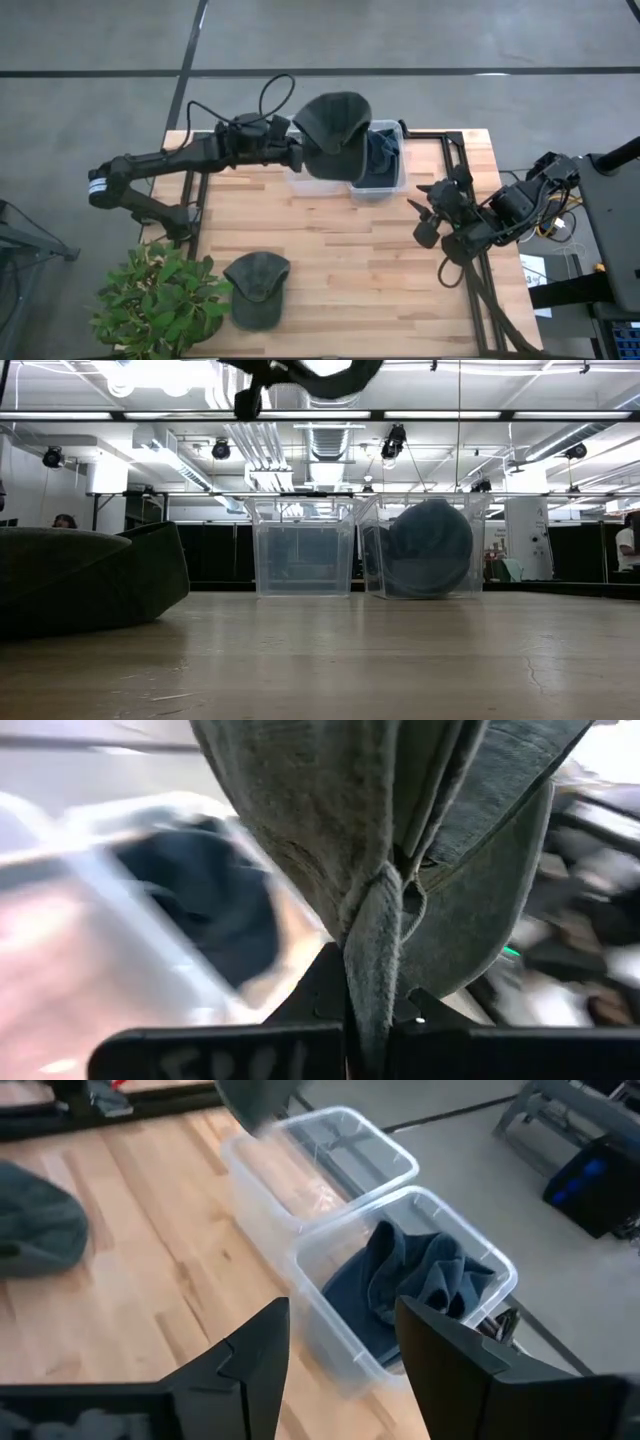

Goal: Pick & Place hat
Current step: Put the right dark gray cap into the left transparent bin

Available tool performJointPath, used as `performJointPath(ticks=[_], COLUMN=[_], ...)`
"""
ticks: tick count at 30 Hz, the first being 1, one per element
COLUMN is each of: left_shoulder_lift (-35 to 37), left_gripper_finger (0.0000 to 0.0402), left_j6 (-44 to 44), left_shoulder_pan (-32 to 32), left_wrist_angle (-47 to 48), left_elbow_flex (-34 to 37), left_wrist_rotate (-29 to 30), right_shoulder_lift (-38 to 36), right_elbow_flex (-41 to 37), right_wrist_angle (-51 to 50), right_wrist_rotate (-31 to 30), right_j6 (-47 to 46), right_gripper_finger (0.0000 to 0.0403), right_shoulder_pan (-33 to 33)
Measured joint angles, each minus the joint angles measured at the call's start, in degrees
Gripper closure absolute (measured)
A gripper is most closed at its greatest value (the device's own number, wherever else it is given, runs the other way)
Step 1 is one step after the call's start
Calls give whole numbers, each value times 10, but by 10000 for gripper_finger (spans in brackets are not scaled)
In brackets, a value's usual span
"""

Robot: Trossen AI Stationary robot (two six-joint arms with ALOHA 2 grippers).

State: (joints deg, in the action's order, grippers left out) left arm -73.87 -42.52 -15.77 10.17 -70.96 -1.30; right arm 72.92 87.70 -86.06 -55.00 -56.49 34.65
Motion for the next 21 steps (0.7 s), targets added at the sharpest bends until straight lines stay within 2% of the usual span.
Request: performJointPath(ticks=[8,15,21], left_shoulder_lift=[0,0,0], left_gripper_finger=[397,397,397], left_j6=[49,57,43], left_shoulder_pan=[0,10,19], left_wrist_angle=[-122,-309,-417], left_elbow_flex=[0,0,0], left_wrist_rotate=[-248,-371,-400], right_shoulder_lift=[-1,-1,-1], right_elbow_flex=[-2,-11,-50], right_wrist_angle=[-6,-7,-6], right_wrist_rotate=[11,0,-58], right_j6=[41,61,60], right_gripper_finger=[223,227,224], right_shoulder_pan=[11,21,34])
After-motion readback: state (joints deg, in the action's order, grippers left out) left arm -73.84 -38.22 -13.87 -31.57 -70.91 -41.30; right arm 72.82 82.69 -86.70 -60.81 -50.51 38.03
